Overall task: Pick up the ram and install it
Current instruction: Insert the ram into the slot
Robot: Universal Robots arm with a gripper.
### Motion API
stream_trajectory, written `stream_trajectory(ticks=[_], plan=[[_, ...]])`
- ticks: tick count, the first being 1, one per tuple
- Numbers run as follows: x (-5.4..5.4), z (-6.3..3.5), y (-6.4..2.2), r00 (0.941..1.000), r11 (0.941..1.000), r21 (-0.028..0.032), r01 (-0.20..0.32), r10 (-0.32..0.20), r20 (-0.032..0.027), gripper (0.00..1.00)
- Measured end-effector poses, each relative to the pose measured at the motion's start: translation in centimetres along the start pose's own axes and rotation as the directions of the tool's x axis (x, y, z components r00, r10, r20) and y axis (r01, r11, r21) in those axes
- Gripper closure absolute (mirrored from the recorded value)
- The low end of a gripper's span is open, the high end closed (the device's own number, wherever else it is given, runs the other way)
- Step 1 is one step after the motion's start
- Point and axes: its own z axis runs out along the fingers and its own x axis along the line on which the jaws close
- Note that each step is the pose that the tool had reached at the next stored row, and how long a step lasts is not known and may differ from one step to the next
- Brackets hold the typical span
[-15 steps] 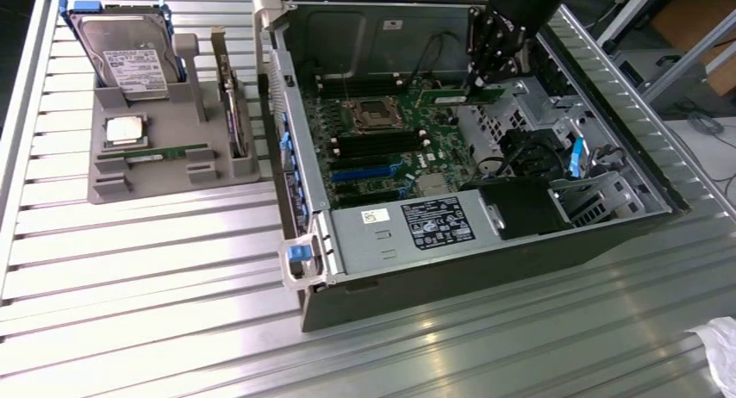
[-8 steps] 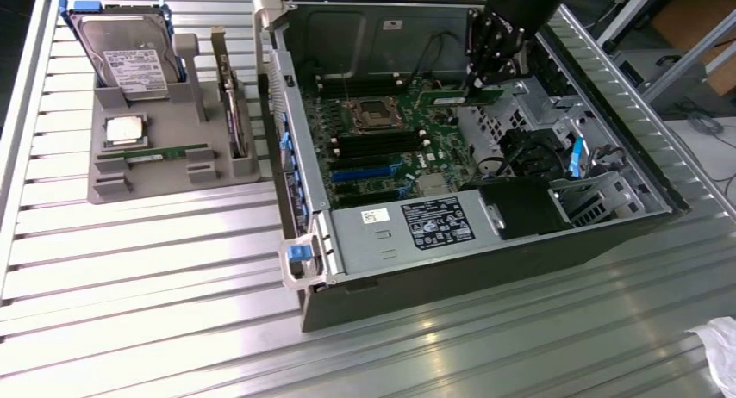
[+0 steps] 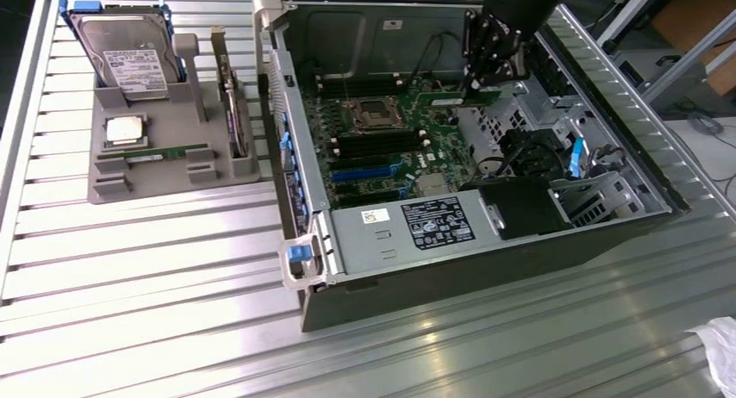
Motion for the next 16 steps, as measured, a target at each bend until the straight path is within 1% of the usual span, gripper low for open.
stream_trajectory(ticks=[7,16], plan=[[-0.01,0.23,0.35,1.0,1.0,0.0,0.0,0.0,0.0,0.88],[-0.01,0.44,0.38,1.0,1.0,0.0,0.0,0.0,0.0001,0.88]])
